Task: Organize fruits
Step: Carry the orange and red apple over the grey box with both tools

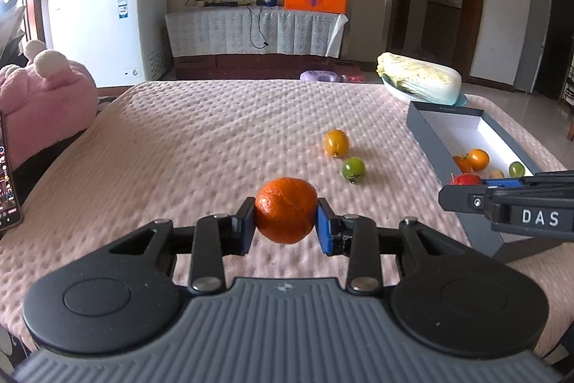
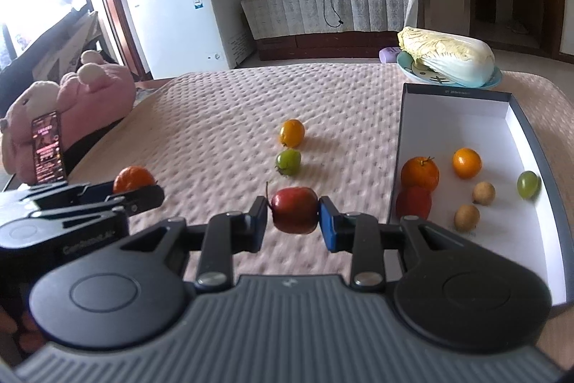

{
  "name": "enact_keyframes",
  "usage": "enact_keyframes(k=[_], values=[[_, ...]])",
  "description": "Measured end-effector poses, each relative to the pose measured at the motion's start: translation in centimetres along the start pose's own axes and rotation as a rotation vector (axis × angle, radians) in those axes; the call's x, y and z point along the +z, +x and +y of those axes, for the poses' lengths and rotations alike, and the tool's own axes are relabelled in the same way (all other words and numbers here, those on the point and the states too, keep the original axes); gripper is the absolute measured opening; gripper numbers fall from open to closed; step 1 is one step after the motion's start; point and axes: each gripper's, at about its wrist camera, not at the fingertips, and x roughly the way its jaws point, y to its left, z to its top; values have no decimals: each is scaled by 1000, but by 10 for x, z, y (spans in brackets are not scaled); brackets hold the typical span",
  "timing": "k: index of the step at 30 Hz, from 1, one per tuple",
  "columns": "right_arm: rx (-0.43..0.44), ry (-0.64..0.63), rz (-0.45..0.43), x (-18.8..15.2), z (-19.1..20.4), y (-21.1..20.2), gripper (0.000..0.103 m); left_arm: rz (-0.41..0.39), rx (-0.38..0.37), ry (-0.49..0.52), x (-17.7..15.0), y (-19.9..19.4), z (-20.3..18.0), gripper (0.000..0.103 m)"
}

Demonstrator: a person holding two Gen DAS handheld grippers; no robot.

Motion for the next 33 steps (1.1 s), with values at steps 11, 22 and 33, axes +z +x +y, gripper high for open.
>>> enact_keyframes(k=[11,22,33], values=[[14,-24,-17,0,-15,-9,34,25,25,-21,1,18,10,40],[28,-19,-25,-2,-23,-19,34,14,-20,1,3,22,-7,40],[30,21,-50,2,-40,-30,34,15,-59,28,4,28,-27,40]])
